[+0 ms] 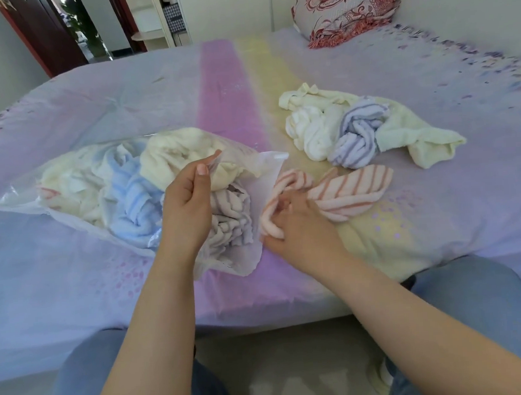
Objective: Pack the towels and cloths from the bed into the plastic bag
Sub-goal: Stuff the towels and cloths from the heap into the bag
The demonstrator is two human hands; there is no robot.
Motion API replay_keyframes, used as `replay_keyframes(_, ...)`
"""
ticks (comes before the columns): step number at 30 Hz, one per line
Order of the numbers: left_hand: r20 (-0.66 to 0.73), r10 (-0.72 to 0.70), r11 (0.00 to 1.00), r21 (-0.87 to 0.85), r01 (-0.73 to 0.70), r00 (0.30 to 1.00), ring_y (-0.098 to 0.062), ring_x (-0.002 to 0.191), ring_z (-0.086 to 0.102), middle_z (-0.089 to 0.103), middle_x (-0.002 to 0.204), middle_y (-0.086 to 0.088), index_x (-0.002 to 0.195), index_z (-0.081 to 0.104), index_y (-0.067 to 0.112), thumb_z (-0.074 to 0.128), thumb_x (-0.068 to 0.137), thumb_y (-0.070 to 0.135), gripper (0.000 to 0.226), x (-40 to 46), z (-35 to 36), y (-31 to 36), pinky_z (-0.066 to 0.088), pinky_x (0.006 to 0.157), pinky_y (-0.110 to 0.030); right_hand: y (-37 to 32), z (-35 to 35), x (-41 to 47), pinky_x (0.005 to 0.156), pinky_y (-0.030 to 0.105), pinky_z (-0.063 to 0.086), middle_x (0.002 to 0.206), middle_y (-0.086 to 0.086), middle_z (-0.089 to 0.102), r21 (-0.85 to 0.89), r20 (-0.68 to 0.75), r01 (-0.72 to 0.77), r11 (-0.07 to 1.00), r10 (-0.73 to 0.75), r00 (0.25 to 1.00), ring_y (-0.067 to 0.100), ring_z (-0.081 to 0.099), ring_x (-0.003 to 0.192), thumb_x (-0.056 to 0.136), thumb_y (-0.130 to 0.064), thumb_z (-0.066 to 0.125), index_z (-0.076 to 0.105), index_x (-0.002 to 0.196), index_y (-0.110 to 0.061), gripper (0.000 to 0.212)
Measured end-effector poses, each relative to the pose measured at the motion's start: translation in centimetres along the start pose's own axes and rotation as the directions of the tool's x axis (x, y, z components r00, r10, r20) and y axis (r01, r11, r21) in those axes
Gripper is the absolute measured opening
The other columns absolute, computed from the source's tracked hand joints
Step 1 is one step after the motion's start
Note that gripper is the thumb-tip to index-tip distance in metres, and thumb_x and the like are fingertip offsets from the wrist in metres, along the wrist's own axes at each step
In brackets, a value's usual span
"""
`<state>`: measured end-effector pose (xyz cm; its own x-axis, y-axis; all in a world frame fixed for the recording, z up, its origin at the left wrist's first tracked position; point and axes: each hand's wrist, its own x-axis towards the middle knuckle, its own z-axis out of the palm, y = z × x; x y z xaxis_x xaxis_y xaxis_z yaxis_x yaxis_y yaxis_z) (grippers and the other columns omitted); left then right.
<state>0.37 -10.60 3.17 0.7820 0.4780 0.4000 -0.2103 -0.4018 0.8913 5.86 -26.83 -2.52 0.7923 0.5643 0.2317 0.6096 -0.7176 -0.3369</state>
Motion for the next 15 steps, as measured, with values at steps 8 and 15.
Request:
replay_keyframes(8,0.055,-0.024,0.998,0.058,0.02,0.998,0.01,0.103,0.058,0.064,0.109,0.021,0.129,0.059,0.026,0.04,0.104,0.026,0.032,-1.1,-0.8,0.6,0.044,0.094,-0.011,-3.2,-3.7,0.1,0.109,0.026,0.024,0.15,-0.011,0.036,0.583,-0.03,0.126,0.802,-0.134,0.991,0.01,0.03,0.134,0.081,-0.039,0.067,0.06,0.125,-0.025,0.047)
replay_keyframes(15,0.04,-0.022,0.987,0.162,0.015,0.999,0.011,0.126,0.043,0.052,0.135,0.021,0.134,0.052,0.032,0.047,0.101,0.027,0.034,-1.5,-1.0,0.6,0.033,0.104,-0.008,-0.1,0.8,2.1,0.114,0.055,0.014,0.16,0.0,-0.018,-0.102,0.6,0.078,0.992,-0.001,0.8,0.034,-0.01,0.146,0.09,-0.054,0.051,0.008,0.153,-0.029,0.081)
